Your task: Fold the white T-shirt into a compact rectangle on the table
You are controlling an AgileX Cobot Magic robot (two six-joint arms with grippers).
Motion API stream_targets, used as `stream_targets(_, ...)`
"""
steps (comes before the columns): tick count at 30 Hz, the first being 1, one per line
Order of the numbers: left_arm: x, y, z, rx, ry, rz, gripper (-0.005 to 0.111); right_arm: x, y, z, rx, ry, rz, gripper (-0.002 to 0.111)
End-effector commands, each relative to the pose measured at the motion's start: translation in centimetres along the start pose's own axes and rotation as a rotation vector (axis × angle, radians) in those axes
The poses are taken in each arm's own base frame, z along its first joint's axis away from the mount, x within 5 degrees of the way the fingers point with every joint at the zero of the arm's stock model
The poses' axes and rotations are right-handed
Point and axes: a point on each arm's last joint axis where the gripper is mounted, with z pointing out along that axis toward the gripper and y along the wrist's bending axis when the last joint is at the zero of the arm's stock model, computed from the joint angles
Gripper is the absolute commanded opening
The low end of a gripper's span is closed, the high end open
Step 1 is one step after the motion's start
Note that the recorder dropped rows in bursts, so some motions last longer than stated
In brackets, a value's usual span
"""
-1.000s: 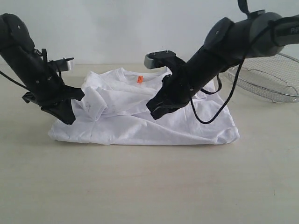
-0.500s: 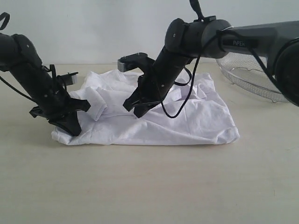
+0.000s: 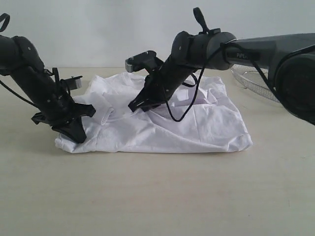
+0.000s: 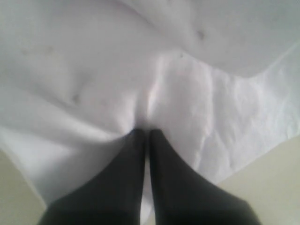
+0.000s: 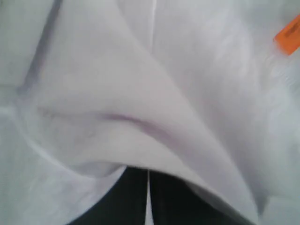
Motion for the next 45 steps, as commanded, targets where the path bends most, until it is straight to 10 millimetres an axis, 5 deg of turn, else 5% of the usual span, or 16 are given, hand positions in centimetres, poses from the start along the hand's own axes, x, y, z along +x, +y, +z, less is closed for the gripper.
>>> stream_targets(1,0.1,0.0,0.7,0.016,0.022,-0.006,0.005,-2.4,-2.1,-0.9,0.109,-0.156,0.018,0.0)
stream_targets(10,0.1,0.0,0.7,0.017,0.023,-0.006,0.005,-3.2,-8.3,-1.4,0.253,-0.298,0.106,0.0)
stream_targets(17,0.2,0.0,0.7,0.013,0.024,0.0,0.005,-3.2,-10.7,-5.0,0.3,-0.272,0.098,0.0)
stream_targets(25,0.2,0.2,0.7,-0.001,0.03,0.021,0.005,0.8,-11.4,-8.6,0.21,0.179,0.042,0.0)
stream_targets(36,0.5,0.2,1.2,0.014,0.061,0.009,0.005,2.3,-9.5,-6.8,-0.017,0.299,0.024,0.0)
stream_targets(45,0.8,0.1,1.6,0.046,0.1,-0.005,0.005,3.0,-12.6,-2.5,0.215,0.173,-0.012,0.0)
